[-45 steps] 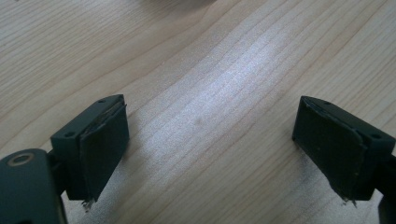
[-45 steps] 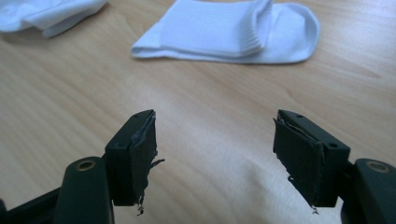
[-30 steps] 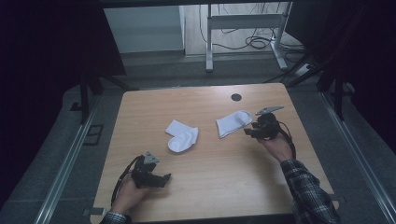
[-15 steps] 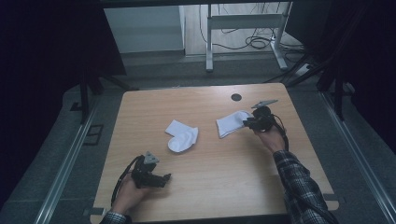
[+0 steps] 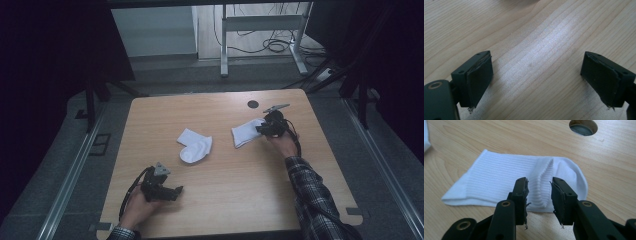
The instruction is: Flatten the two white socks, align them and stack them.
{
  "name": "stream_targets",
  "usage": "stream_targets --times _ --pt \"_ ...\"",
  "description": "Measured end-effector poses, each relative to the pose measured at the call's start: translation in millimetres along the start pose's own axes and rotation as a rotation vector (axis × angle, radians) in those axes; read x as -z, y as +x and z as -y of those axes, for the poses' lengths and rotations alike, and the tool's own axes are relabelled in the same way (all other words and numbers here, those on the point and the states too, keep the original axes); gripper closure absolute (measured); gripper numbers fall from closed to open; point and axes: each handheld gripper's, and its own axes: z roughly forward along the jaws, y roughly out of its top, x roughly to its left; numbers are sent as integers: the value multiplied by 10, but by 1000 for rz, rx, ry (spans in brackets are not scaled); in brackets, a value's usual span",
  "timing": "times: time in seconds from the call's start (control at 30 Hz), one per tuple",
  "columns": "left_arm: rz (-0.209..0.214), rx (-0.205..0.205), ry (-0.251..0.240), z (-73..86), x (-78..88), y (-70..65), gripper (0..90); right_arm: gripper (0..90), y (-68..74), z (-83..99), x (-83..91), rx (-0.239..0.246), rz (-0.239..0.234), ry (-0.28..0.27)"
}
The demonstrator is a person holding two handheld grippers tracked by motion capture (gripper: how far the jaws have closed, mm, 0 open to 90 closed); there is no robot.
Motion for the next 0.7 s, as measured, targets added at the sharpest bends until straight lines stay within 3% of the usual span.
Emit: stream_targets --times 0.2,0.33,0.37,0.4,0.7 --pt "0 1 0 0 -1 -1 107 659 -3 19 -105 -1 15 32" --pt "0 1 0 0 0 -1 108 757 0 41 -131 7 14 50" --pt "-1 1 1 -1 0 -1 107 845 14 50 -126 20 14 59" --pt "0 2 1 -1 -1 -1 107 869 18 48 -117 25 17 60" --pt "-1 3 2 -3 -1 -4 107 875 113 -63 112 64 6 21"
